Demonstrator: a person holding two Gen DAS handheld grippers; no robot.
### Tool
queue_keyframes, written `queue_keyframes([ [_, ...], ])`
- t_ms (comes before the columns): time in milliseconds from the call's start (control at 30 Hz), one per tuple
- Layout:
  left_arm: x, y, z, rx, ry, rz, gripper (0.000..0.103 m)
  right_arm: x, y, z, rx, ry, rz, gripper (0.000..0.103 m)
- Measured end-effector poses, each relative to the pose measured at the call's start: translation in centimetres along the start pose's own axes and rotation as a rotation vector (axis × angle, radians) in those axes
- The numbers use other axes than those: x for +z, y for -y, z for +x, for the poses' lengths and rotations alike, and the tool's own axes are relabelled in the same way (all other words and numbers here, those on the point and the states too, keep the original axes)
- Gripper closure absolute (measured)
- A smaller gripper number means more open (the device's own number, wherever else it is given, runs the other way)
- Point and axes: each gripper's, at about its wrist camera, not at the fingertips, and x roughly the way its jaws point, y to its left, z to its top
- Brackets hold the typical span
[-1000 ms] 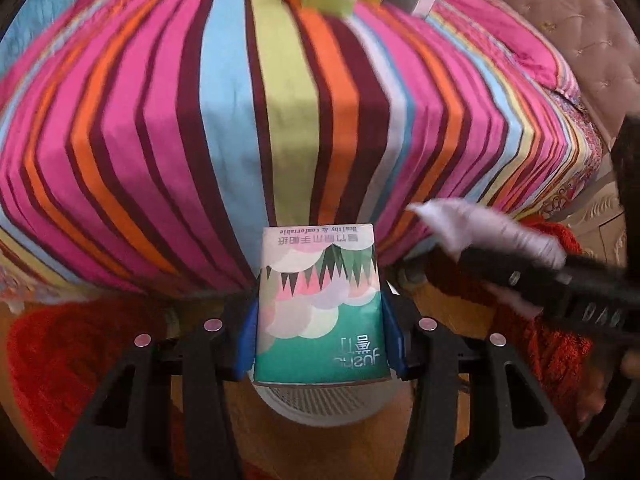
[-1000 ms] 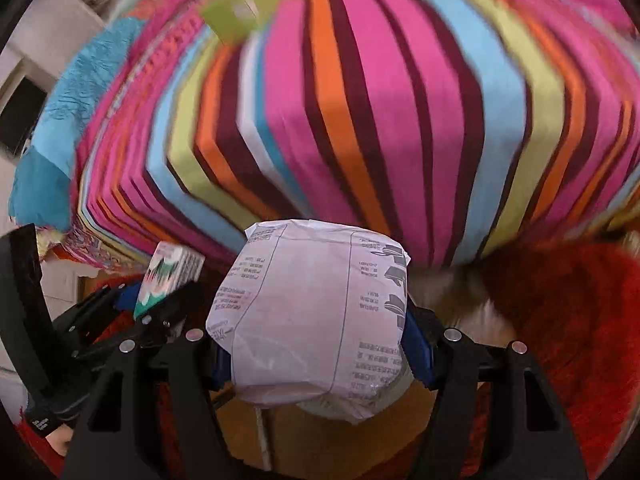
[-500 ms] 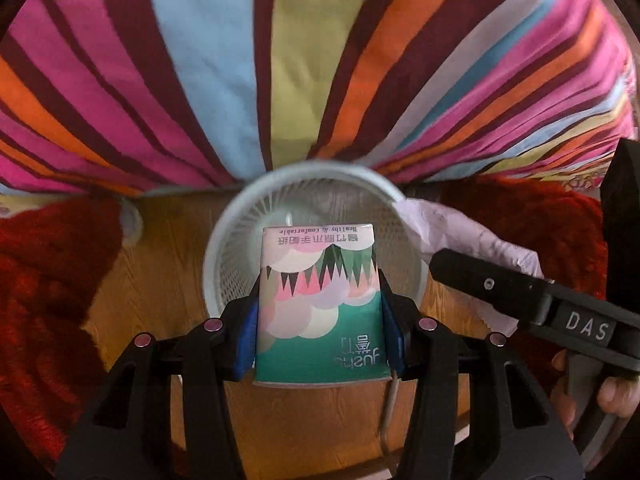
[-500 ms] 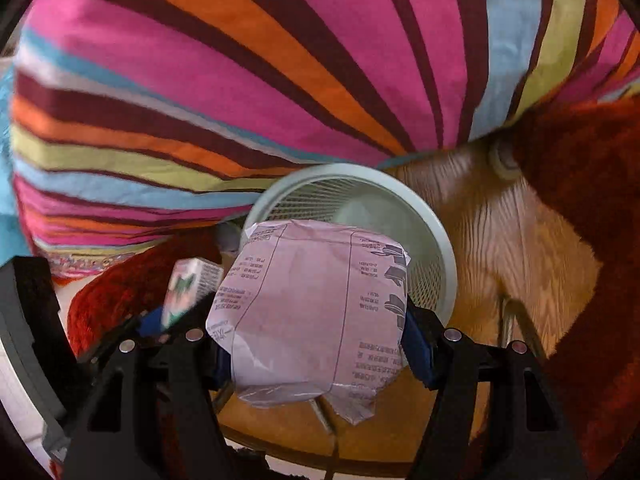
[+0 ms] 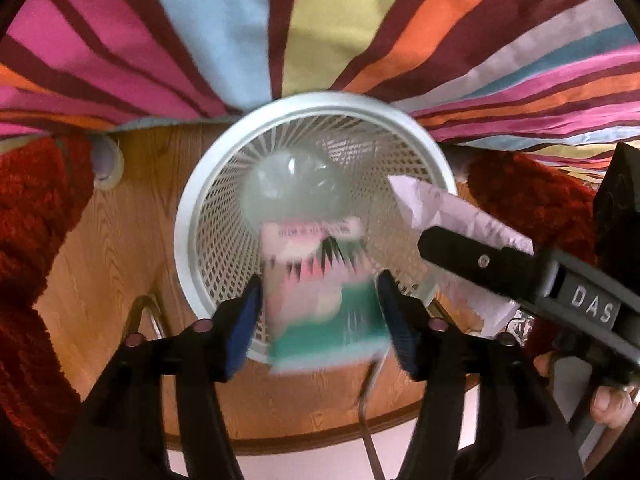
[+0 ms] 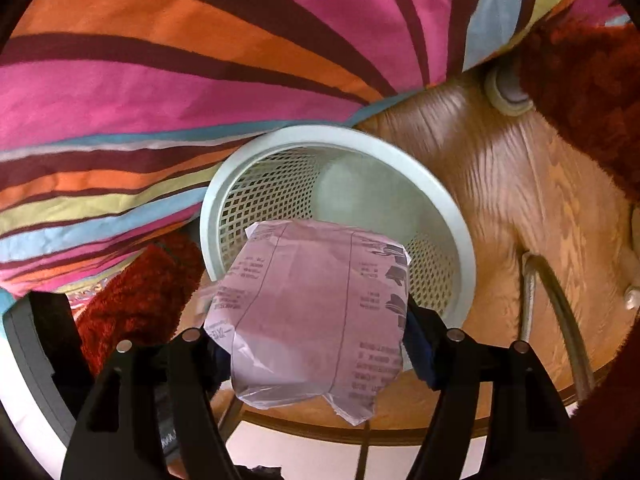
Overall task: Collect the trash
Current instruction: 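Open both tools to drop the items into the wastebasket, then grasp the lime-green box with the left tool while the right tool grasps the teal bear box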
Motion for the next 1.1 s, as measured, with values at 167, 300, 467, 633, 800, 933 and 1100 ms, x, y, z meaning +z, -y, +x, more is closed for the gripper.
queue_keyframes([
  [167,0.2,-0.2,0.4,0.004,-0.017,-0.018,0.020,0.1,0.7,-0.4,-0.045,0.033,0.030,0.014],
  [300,0.3,-0.3,0.2,0.000,-0.008,-0.029,0.020,0.1,0.6,-0.8,-0.049,0.060,0.027,0.014],
  [467,0.2,-0.3,-0.4,0.000,0.012,-0.038,0.020,0.1,0.9,-0.9,-0.047,0.069,0.032,0.014],
  [633,-0.1,-0.5,-1.0,-0.001,0.049,-0.045,0.020,-0.4,0.1,-2.0,-0.062,0.093,0.001,0.014],
  [800,-0.8,-0.6,-2.9,0.007,0.116,-0.044,0.020,-1.2,-0.7,-3.5,-0.058,0.138,-0.043,0.014],
  [933,-1.4,-0.6,-4.7,0.010,0.185,-0.033,0.020,-2.0,-1.3,-5.1,-0.055,0.180,-0.077,0.014],
  [1100,-2.3,-0.1,-8.2,0.033,0.320,-0.012,0.020,-3.8,-3.2,-8.3,-0.071,0.283,-0.199,0.014],
])
